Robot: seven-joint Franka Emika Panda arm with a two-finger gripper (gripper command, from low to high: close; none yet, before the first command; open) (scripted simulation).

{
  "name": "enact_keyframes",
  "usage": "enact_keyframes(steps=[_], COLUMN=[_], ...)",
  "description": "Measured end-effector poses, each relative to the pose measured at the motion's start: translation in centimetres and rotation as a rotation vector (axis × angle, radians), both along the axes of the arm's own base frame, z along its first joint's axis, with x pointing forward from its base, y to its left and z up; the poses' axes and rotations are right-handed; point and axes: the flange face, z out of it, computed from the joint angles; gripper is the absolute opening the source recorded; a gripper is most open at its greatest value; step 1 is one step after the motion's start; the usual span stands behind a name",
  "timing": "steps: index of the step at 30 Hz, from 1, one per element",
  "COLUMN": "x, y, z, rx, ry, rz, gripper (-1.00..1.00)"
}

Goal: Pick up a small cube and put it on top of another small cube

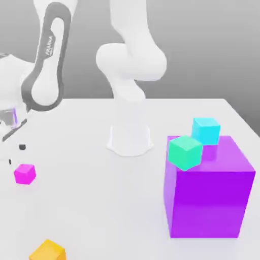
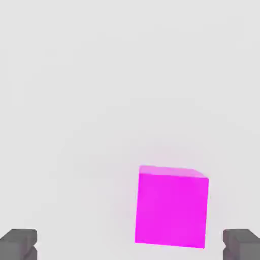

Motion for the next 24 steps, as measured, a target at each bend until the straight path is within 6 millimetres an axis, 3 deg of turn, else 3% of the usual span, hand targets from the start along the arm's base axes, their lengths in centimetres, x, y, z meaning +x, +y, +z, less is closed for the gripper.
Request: enact_keyframes(steps=[4,5,12,19,22,24], x=[-0.3,-0.3,-0.3,0.0,6.8,11.4], y=[0.0,0.1,0.2,0.3,4.7,9.2], z=[-3.8,-4.7,-4.9,0.8,4.1,6.6], rx=[0.002,0.004,0.004,0.006,0.040,0.063], ry=[0.005,0.005,0.004,0.001,-0.038,-0.062], rz=[-0.007,-0.009,-0.009,-0.003,0.206,0.378], gripper=[0.00,-1.00,-1.00,-1.00,-1.00,-1.00])
